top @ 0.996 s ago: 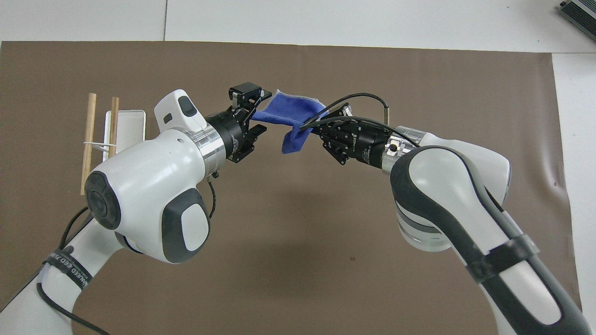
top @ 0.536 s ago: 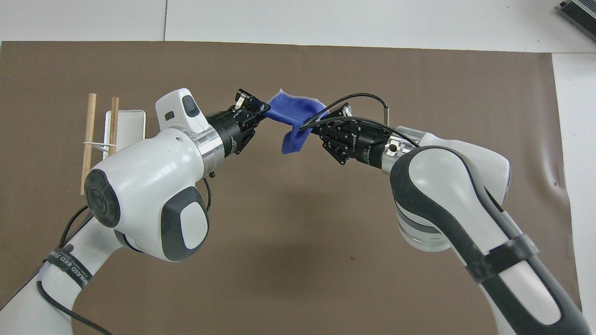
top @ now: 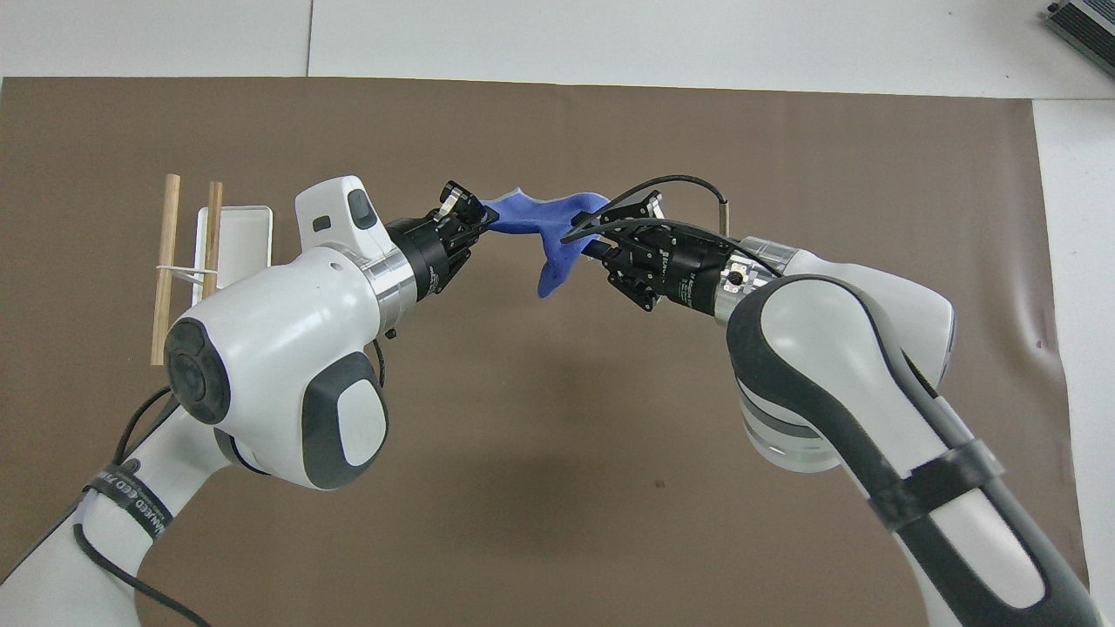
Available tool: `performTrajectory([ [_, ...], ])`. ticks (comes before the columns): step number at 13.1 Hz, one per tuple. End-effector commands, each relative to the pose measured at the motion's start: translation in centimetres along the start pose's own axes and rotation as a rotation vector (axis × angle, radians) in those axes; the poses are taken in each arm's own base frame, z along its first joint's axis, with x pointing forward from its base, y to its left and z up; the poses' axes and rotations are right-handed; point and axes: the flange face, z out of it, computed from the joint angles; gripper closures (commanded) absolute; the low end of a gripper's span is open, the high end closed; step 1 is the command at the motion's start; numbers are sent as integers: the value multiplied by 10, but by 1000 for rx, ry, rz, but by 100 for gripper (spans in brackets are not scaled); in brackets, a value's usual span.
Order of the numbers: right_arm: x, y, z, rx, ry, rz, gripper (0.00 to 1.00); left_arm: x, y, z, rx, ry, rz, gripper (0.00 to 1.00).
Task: Right arm passes towel to left arm to hang
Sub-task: 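Carry the towel toward the sticks while the right gripper releases, withdraws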
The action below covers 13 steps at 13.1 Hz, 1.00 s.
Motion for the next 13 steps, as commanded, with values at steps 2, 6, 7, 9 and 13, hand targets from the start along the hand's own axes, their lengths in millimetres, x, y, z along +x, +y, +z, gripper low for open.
performTrajectory([
  [2,28,14,-10,-172,99,-337,0,64,-32,-14,72,78,-32,100],
  [6,74,13,-38,-488,188,-741,0,158,-65,-48,98,203,-136,100],
  [7,86,14,-48,-569,196,-812,0,172,-68,-55,94,223,-150,100],
  [9,104,15,-65,-715,199,-912,0,203,-80,-68,99,263,-194,100],
  [13,108,-1,-87,-903,185,-905,0,244,-85,-94,116,285,-257,100],
])
